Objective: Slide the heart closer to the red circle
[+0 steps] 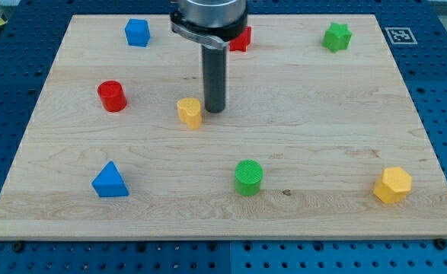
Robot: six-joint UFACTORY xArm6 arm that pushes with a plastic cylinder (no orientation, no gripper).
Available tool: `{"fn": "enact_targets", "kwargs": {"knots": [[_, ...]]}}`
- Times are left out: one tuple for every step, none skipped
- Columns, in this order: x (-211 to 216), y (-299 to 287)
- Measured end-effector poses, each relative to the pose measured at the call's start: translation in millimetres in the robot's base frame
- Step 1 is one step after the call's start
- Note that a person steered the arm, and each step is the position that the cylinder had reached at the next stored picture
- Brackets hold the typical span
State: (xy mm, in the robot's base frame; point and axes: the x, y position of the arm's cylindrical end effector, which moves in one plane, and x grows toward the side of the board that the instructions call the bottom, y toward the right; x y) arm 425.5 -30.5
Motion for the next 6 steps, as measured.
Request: {"fn": "enact_targets", "kwargs": {"knots": [[0,-42],[0,-45],[2,-3],[23,13],[42,-23],[42,-82]]}}
